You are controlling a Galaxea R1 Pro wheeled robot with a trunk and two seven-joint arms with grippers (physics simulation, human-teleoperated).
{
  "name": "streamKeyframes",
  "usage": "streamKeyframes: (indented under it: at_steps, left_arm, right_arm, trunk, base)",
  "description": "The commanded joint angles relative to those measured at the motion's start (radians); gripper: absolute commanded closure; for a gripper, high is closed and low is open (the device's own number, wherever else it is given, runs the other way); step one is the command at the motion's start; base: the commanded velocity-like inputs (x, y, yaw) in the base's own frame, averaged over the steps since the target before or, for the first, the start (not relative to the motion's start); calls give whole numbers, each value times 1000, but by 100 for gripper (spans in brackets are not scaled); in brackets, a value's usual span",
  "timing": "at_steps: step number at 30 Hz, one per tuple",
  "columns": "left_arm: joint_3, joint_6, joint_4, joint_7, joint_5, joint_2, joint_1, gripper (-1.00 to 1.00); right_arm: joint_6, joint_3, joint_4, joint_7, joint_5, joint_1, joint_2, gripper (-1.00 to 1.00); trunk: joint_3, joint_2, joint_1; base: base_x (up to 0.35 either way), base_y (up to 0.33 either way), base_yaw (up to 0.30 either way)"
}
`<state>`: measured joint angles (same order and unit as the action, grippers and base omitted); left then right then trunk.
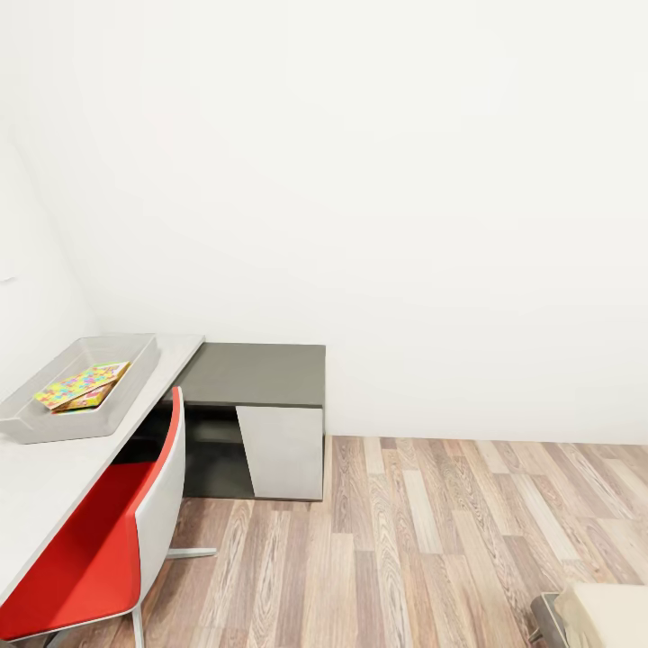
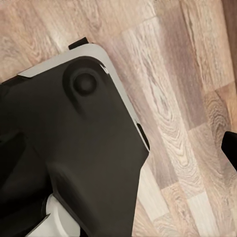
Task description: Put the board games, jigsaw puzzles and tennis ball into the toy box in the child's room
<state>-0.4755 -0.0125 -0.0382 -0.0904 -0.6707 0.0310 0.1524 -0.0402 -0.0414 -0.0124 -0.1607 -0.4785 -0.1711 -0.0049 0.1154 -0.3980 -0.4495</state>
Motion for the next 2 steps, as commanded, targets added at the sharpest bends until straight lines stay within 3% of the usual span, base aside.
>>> streamKeyframes:
  at_steps: [1,2]
  left_arm:
    - [-8,-1,1,-3,-10,0,1,-100]
    - [-8,-1,1,-3,-10,0,1,-100]
  right_arm:
    - [-3,-4,0,-2,-8,-1,1,-100]
    - [-3,-4,0,-2,-8,-1,1,-100]
  trunk:
    - [2,-2,-1]
    - [2,-2,-1]
  base:
    - [0,0,0]
    - [0,0,0]
